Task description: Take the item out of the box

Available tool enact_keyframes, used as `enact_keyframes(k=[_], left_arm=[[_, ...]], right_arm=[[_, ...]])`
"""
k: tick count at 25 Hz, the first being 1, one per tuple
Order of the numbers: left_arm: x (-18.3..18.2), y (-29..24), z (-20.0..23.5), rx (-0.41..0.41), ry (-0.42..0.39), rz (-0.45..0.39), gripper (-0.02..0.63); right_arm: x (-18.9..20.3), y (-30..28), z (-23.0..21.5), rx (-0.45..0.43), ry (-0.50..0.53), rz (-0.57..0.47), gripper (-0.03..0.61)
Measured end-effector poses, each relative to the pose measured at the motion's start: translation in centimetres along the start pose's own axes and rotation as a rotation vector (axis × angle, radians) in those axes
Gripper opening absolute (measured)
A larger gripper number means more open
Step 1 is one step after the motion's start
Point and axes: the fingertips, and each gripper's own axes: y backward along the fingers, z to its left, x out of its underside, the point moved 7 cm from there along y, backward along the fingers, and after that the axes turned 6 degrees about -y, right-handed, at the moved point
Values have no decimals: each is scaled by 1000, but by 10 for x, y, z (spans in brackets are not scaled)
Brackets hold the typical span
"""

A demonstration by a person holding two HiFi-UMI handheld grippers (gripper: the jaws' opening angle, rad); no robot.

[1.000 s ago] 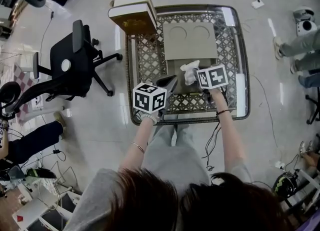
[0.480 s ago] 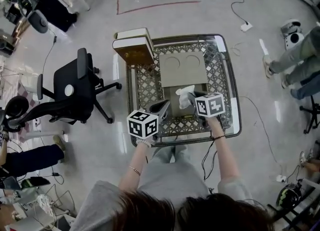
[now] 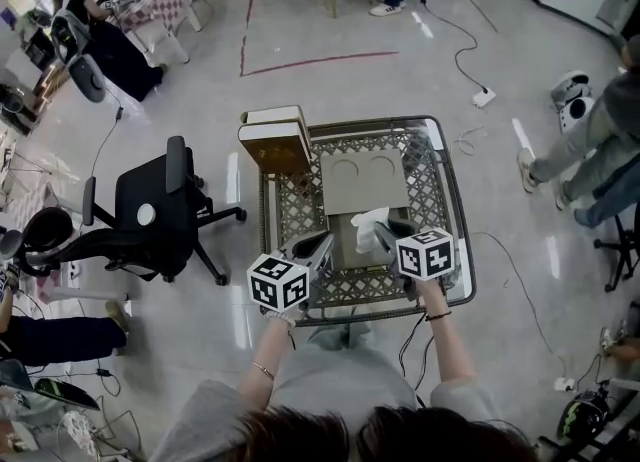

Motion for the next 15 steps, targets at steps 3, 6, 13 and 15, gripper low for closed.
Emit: enact_keyframes(k=[3, 6, 13, 15], left_arm=[[-13, 10, -5, 1, -31, -45, 17], [-27, 20, -11, 8, -58, -93, 17], [-61, 33, -24, 17, -158, -167, 17], [-67, 33, -27, 16, -177, -176, 17]], right_arm=[[-8, 14, 10, -19, 10, -58, 67], [-15, 28, 19, -29, 27, -115, 67], [-35, 56, 29, -42, 41, -220, 67], [-41, 65, 30, -44, 35, -252, 67]])
